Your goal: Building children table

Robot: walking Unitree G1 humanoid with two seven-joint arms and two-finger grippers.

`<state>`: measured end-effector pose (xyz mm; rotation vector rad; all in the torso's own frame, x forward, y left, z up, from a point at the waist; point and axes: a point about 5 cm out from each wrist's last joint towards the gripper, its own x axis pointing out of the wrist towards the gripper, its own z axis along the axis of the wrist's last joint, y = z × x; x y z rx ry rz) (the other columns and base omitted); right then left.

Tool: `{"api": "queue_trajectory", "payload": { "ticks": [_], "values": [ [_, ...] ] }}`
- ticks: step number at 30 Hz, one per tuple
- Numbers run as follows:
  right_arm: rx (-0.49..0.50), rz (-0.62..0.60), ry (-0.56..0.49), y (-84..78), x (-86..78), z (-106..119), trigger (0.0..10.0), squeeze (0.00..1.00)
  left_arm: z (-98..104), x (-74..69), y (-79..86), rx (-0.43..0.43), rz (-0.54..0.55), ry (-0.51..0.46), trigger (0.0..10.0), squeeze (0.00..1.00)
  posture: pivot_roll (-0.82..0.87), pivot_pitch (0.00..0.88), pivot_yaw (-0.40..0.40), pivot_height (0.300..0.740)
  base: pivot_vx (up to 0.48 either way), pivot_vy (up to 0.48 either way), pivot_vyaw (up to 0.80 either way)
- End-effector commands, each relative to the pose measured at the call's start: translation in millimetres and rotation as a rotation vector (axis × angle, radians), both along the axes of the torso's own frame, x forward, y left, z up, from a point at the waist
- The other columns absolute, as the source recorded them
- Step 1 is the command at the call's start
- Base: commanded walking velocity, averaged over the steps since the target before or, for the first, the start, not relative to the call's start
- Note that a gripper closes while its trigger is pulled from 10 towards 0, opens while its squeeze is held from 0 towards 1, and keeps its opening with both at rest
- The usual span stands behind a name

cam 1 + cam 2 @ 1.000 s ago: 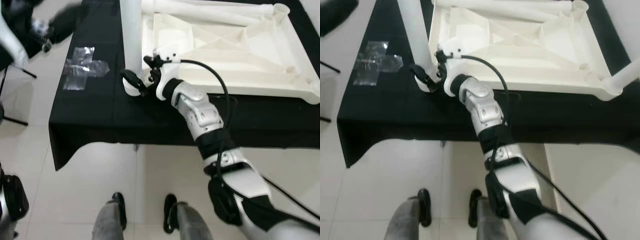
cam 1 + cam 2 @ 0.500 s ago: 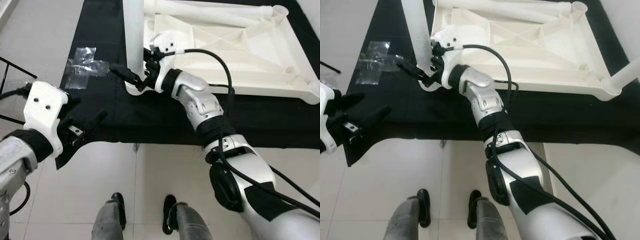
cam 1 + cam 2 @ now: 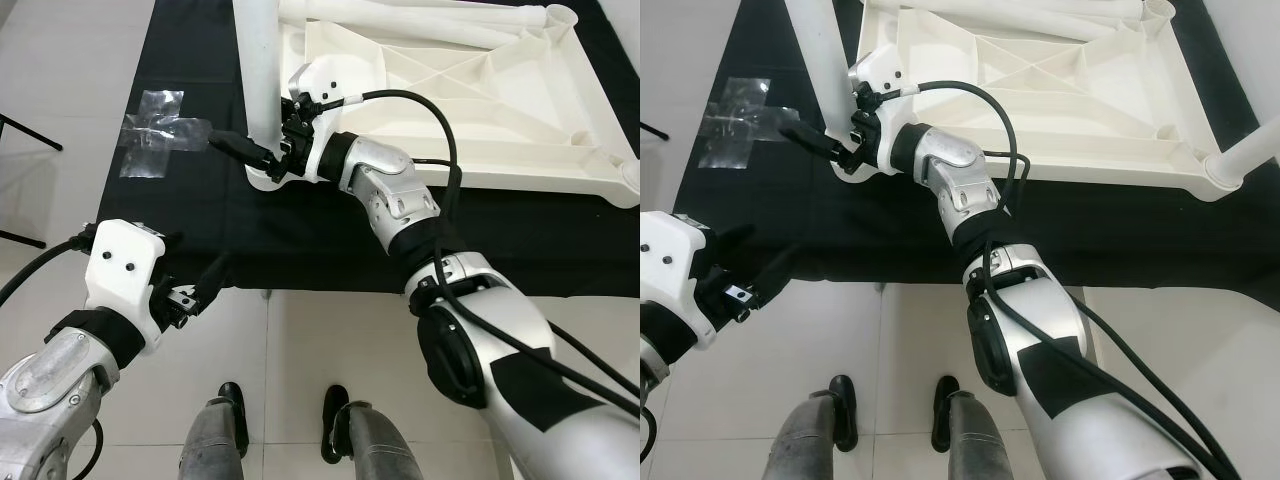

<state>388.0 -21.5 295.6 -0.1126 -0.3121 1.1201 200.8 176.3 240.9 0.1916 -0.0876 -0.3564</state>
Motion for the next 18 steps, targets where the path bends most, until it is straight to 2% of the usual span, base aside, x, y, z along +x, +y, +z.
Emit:
{"api": "queue_trajectory", "payload": {
  "ticks": [1,10,14,15,16,17,18],
  "values": [
    [-0.051,0.04,0.003,6.3,-2.0,-7,0.0,0.0,1,-5.5,-2.2,-0.006,0.001,-0.02,10.0,0.0,0.24,0.429,-0.129,0.74,0.0,0.0,0.0],
    [-0.07,0.026,-0.015,-0.4,1.0,-3,0.0,0.0,2,-8.8,-4.0,-0.015,0.022,-0.075,10.0,0.0,0.24,0.435,-0.136,0.74,0.0,0.0,0.0],
    [-0.1,-0.104,0.011,-18.3,9.4,-12,0.0,0.0,3,-7.1,-6.5,-0.039,0.03,-0.105,10.0,0.0,0.21,0.423,-0.169,0.74,0.0,0.0,0.0],
    [-0.079,-0.311,0.078,-34.8,18.7,-25,0.0,0.0,2,-7.0,-7.1,-0.046,0.032,-0.103,10.0,0.0,0.19,0.417,-0.184,0.74,0.0,0.0,0.0],
    [-0.079,-0.311,0.078,-34.8,18.7,-25,0.0,0.0,2,-7.0,-7.1,-0.046,0.032,-0.103,10.0,0.0,0.19,0.417,-0.184,0.74,0.0,0.0,0.0],
    [0.008,-0.615,0.129,-55.9,21.5,-49,0.0,0.0,-1,-7.4,-7.3,-0.05,0.036,-0.098,10.0,0.0,0.19,0.415,-0.184,0.74,0.0,0.0,0.0],
    [0.067,-0.837,0.161,-73.9,19.0,-65,0.0,0.0,-2,-7.2,-7.2,-0.052,0.039,-0.095,10.0,0.0,0.19,0.413,-0.183,0.74,0.0,0.0,0.0]
  ]
}}
